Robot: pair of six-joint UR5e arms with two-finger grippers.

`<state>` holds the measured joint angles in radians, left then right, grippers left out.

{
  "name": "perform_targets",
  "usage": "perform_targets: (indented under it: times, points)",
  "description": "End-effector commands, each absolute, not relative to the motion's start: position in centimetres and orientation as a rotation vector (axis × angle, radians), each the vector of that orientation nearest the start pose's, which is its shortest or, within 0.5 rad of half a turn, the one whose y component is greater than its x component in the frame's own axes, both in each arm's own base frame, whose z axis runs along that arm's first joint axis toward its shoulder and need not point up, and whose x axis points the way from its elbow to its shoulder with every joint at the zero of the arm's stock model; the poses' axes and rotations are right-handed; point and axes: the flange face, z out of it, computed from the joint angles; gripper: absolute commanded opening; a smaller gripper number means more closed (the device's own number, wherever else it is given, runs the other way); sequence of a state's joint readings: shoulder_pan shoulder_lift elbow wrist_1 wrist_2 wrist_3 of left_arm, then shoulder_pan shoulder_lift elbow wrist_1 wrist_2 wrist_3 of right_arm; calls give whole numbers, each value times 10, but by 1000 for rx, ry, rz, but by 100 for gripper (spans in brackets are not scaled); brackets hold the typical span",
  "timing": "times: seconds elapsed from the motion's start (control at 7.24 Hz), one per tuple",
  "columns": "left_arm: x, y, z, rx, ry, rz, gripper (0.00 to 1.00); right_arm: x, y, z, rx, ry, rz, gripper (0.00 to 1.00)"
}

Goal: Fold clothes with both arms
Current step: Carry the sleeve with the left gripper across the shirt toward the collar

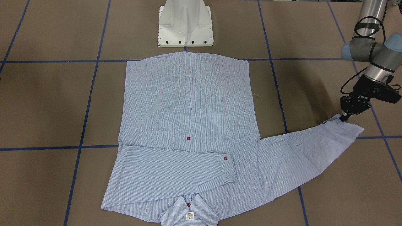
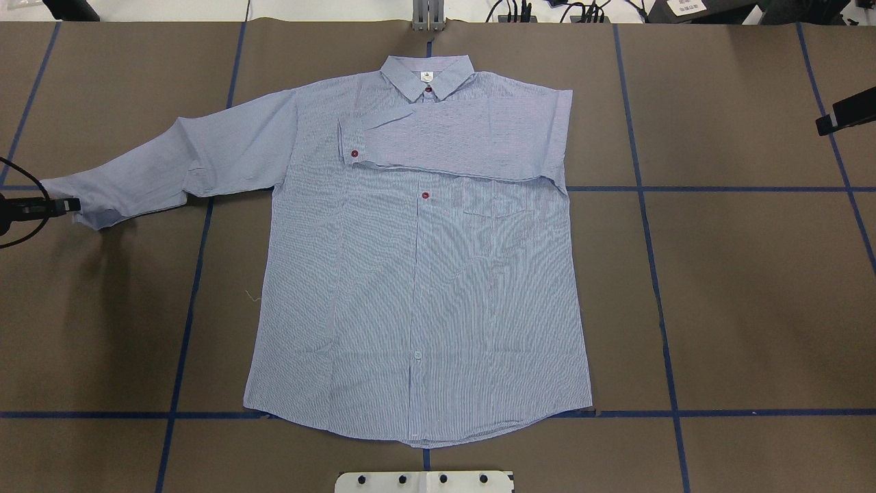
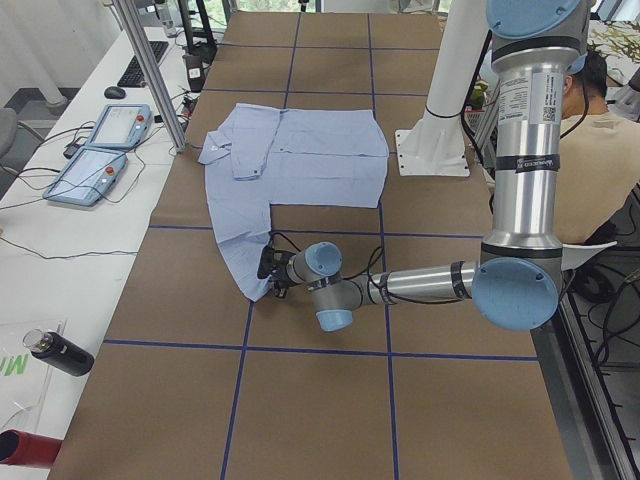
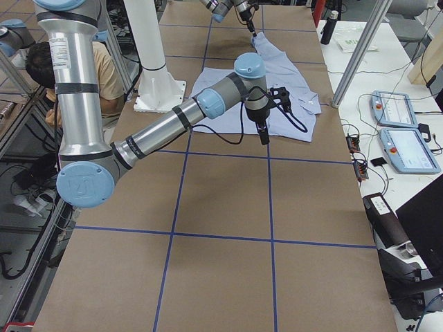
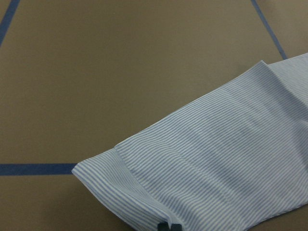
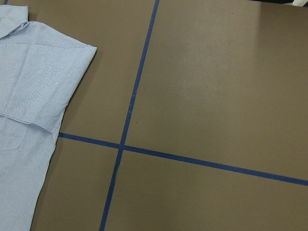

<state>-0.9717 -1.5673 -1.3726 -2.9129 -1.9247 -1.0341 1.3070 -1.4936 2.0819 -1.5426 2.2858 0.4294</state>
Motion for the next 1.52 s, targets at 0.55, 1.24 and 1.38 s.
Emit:
perform_targets:
  times: [0.55, 1.24, 1.38]
  points:
    - [360, -559, 218, 429, 979, -83, 0, -61, -486, 373, 315, -850, -56, 100]
    - [501, -614, 82, 382, 995, -146, 0, -61, -486, 375, 310, -847, -53, 100]
    - [531, -624, 56, 343, 985, -186, 0, -61, -486, 375, 309, -847, -51, 100]
